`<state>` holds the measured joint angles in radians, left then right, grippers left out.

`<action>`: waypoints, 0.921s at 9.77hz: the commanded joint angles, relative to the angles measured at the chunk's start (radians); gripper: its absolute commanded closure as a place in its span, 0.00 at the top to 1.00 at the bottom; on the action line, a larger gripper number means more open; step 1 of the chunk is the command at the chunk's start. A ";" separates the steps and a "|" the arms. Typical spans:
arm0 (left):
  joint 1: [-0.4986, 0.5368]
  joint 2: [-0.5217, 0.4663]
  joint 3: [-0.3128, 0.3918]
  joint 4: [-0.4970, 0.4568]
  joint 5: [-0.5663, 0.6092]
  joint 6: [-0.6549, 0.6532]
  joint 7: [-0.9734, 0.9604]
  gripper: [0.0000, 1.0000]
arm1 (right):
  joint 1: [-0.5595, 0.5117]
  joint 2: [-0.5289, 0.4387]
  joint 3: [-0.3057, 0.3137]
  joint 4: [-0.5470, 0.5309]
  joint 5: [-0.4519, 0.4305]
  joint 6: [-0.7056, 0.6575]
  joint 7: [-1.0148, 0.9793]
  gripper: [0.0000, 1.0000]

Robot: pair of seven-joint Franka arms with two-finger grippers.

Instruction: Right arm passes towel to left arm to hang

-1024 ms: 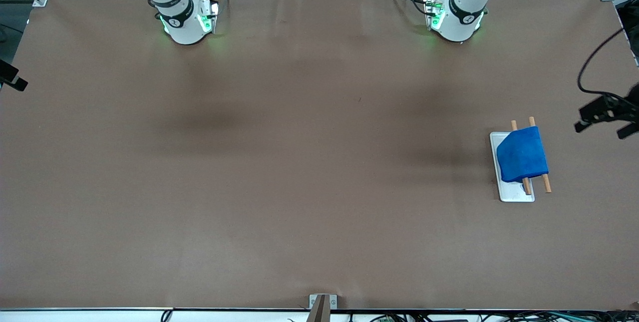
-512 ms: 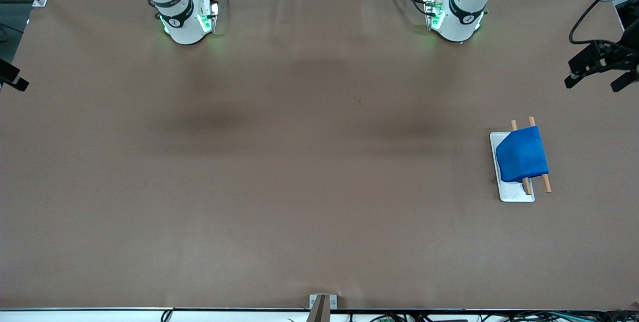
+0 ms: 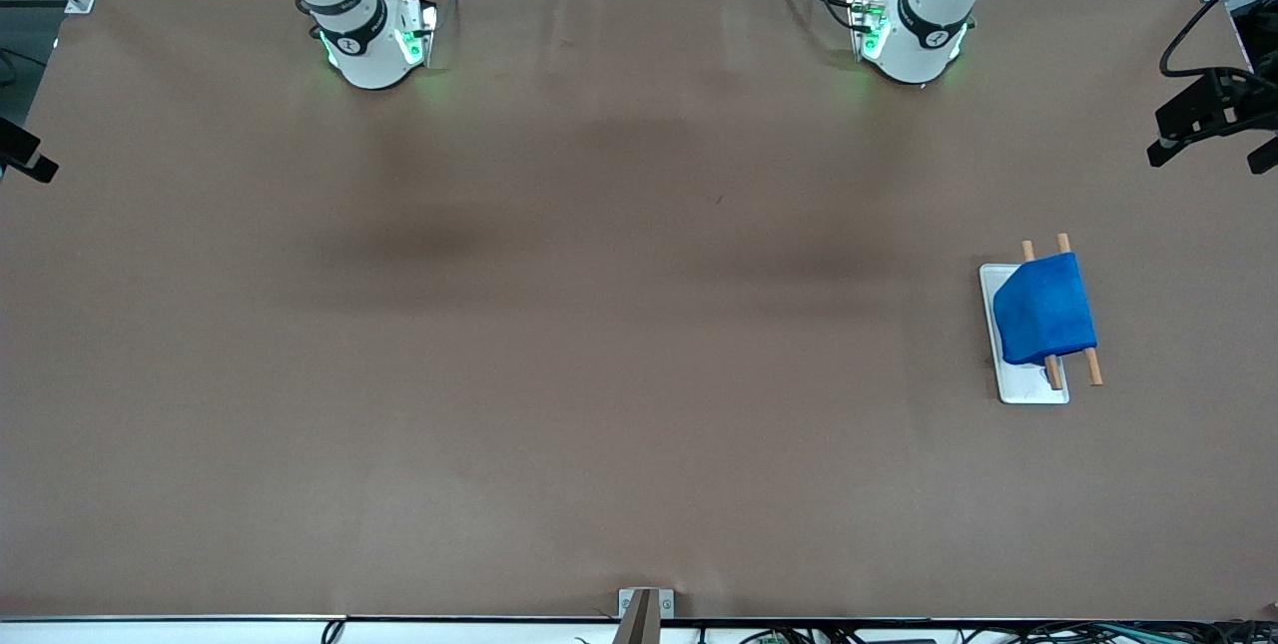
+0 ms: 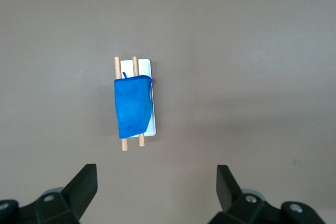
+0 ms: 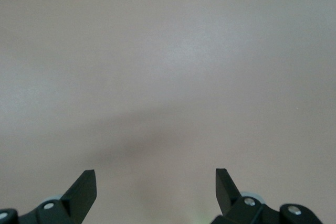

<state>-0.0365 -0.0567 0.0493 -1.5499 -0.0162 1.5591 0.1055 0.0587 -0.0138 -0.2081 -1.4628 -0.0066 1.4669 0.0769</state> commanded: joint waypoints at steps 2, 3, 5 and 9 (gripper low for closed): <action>-0.003 0.026 -0.005 -0.025 0.022 -0.016 -0.078 1.00 | 0.007 0.006 -0.004 0.016 -0.013 -0.010 0.018 1.00; -0.003 0.029 -0.005 -0.025 0.021 -0.001 -0.078 1.00 | 0.007 0.006 -0.004 0.016 -0.013 -0.010 0.018 1.00; -0.003 0.028 -0.005 -0.029 0.022 0.004 -0.078 1.00 | 0.006 0.008 -0.004 0.016 -0.015 -0.007 0.018 1.00; -0.014 0.026 -0.005 -0.035 0.027 0.002 -0.079 1.00 | 0.006 0.008 -0.004 0.016 -0.013 -0.007 0.018 1.00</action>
<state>-0.0413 -0.0352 0.0480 -1.5536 -0.0153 1.5557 0.0400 0.0587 -0.0133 -0.2085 -1.4628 -0.0066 1.4671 0.0770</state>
